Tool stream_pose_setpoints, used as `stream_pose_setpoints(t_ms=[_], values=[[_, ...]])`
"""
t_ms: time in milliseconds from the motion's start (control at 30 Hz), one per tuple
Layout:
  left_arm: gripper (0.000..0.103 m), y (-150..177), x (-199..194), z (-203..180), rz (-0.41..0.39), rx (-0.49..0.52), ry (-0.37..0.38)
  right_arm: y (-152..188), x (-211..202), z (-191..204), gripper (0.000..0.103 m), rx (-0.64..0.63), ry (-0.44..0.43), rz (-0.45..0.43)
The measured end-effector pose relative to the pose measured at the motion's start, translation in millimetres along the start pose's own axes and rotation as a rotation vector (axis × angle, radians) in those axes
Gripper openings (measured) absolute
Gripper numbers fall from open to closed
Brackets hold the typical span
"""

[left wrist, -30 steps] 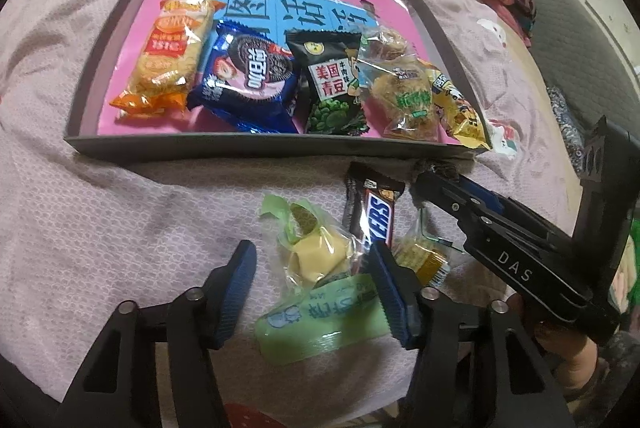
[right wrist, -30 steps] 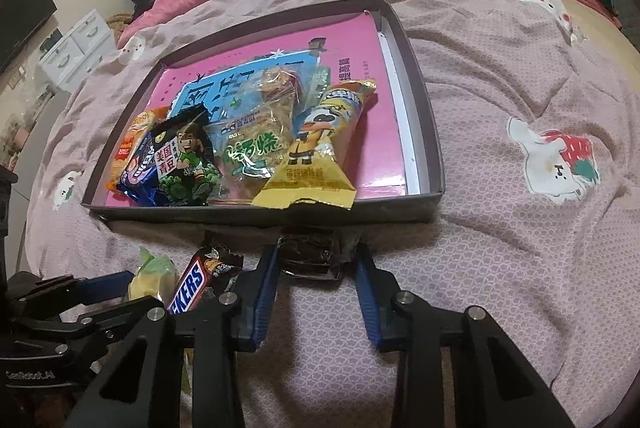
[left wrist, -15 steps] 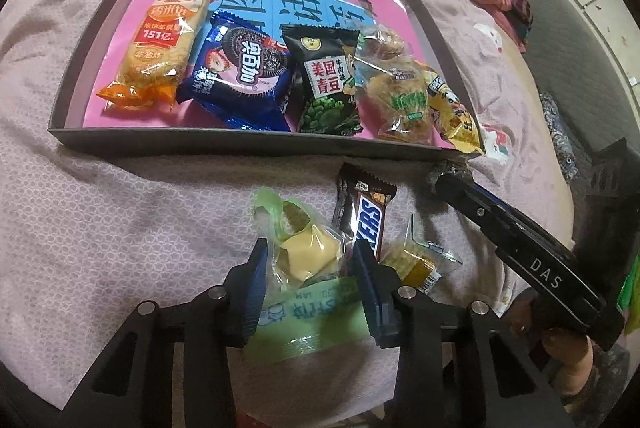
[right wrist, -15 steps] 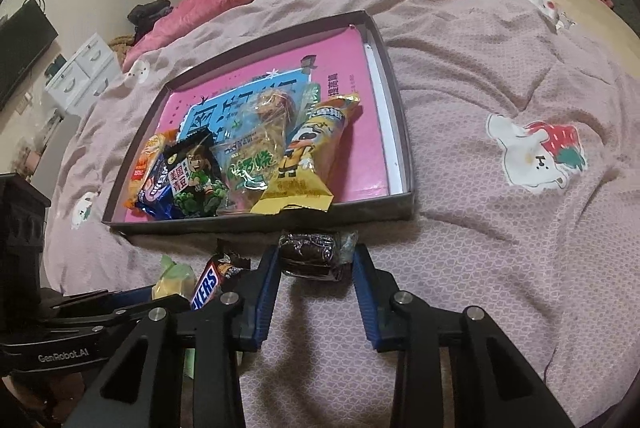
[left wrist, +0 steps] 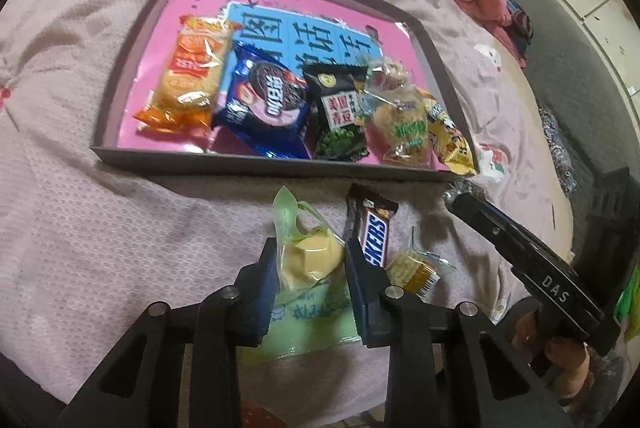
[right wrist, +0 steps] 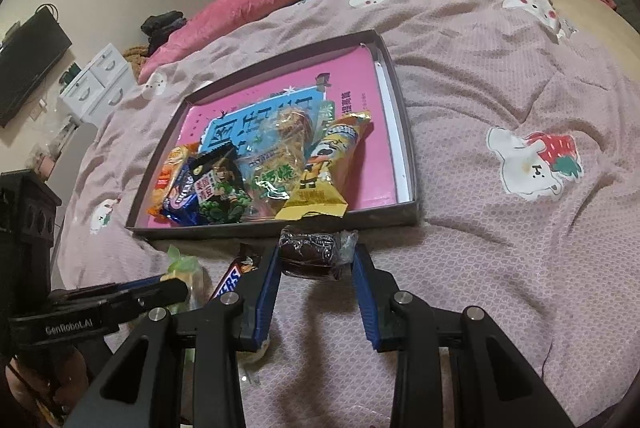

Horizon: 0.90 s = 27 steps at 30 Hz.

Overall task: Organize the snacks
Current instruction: 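Close left tool on the green candy bag while right tool grips the dark chocolate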

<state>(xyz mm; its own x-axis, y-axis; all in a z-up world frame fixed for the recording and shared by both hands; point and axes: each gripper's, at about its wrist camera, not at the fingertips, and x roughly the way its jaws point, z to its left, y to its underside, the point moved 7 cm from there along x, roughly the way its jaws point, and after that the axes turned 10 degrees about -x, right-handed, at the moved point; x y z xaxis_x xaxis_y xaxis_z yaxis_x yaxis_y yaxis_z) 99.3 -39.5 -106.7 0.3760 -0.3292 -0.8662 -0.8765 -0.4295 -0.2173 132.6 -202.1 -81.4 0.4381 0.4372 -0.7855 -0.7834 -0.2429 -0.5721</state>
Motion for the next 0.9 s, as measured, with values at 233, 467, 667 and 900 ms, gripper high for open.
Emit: stream_pose_setpoints(t_ms=[233, 467, 667, 900], values=[[0.033, 3.5, 6.6, 3.2, 0.016, -0.005, -0.004, -0.9, -1.4, 0.7, 0.036, 0.002, -0.003, -0.008], [0.033, -5.5, -13.7, 0.2, -0.052, 0.010, -0.001, -8.5, -12.7, 7.8, 0.036, -0.018, -0.036, -0.067], [0.033, -15.4, -31.6, -0.2, -0.116, 0.022, -0.010, -17.1, -27.6, 17.9, 0.036, -0.065, -0.047, -0.142], [0.033, -30.8, -52.3, 4.9, -0.191, 0.013, -0.013, -26.4, -36.0, 20.5, 0.036, -0.085, -0.036, -0.197]])
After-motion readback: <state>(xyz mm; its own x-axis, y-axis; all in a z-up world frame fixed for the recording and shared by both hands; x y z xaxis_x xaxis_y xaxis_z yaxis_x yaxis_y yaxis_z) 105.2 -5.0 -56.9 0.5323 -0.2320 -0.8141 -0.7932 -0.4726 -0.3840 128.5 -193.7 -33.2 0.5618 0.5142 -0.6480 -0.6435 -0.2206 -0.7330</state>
